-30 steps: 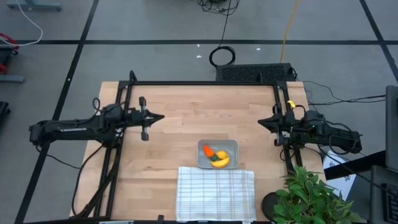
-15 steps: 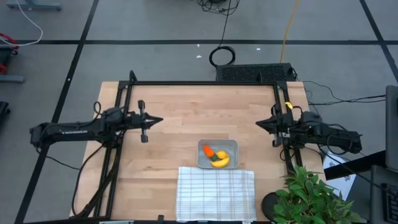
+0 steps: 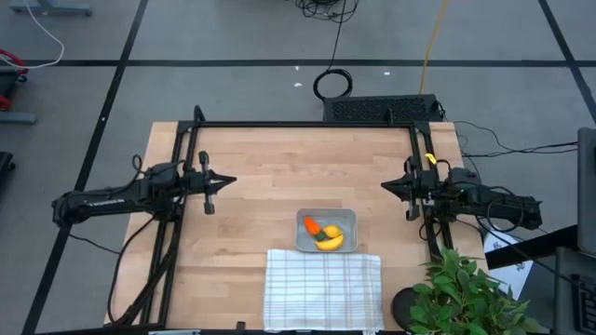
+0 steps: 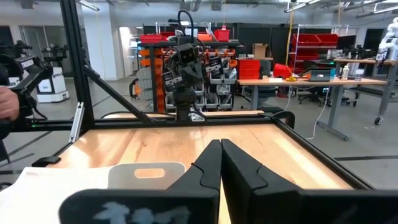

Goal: Pick and placing Produce into tupperware
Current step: Return to Home Position

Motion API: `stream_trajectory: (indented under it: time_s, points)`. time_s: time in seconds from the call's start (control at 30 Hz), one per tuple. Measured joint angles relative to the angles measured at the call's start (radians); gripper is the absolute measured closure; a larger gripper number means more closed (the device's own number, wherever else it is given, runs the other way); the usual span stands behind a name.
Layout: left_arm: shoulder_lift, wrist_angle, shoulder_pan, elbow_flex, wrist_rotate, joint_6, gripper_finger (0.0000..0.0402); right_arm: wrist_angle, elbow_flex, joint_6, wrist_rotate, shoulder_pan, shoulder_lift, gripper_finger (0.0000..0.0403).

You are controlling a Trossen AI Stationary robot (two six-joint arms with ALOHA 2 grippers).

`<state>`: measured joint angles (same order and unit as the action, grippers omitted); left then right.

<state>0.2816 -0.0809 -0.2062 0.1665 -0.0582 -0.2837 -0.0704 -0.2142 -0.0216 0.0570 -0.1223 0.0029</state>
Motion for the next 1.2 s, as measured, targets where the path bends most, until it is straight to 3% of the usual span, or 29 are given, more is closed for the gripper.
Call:
stream_trajectory:
  time_s: [0.4,0.57,1.2]
  points:
    - [-0.106,0.175,0.0,0.0,0.015,-0.023,0.0401,-0.012,0.0,-0.025,0.003,0.0,0.0,0.0403]
    - [-0.144,0.188,0.001,0.0,0.009,-0.025,0.0401,-0.011,0.0,-0.033,0.05,0.0,0.0,0.0403]
    - [-0.167,0.221,0.001,0.0,0.004,0.0,0.0401,-0.019,0.0,-0.035,0.05,0.0,0.0,0.0403]
